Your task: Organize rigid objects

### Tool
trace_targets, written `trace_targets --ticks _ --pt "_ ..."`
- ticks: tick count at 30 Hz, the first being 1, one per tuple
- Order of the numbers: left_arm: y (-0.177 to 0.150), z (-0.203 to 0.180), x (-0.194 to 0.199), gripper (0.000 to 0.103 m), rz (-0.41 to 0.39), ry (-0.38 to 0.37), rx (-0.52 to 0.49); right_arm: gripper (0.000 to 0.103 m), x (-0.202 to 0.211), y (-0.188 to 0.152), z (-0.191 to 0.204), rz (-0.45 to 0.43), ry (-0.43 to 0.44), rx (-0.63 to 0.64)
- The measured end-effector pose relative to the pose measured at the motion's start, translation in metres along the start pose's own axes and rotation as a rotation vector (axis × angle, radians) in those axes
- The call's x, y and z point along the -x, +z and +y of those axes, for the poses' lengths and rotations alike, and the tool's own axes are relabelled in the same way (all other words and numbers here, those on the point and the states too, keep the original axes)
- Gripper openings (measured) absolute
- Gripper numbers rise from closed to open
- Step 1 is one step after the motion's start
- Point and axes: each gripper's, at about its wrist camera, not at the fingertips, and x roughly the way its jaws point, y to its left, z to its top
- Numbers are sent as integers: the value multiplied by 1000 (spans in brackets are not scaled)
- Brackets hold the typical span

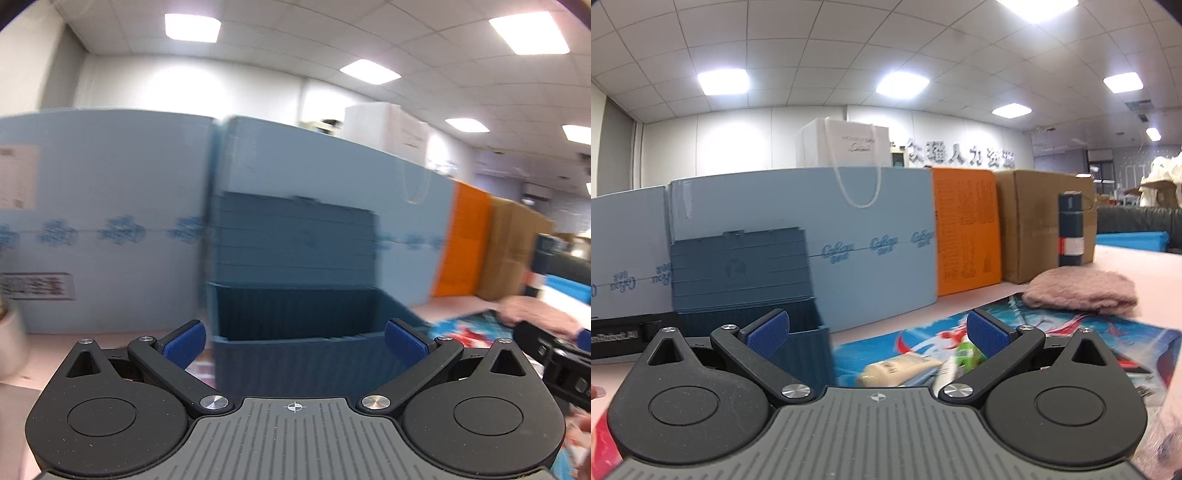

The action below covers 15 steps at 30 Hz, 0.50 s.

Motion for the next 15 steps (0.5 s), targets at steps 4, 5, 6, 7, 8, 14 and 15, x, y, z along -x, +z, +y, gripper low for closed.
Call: trace_targets --ticks 4,5,6,7,8,14,15 --pt "-3 -10 0 103 19 -102 -50 103 7 2 -36 -9 -57 -23" --pt "-3 -13 0 103 23 -125 -62 103 9 2 -46 -8 -70 -36" --pt "-4 -14 1 103 26 -149 -70 103 10 1 -57 -7 -82 -50" --pt "-4 -17 0 103 34 -173 -81 103 11 0 -67 1 -92 -63" --pt "-4 -20 -1 103 45 -192 -90 103 11 0 -76 16 -99 -72" --pt "-4 -55 -8 103 59 -323 -199 103 -9 2 -122 197 -47 -148" --pt "-6 -63 -12 103 72 -368 -214 103 -14 2 -129 232 -36 -181"
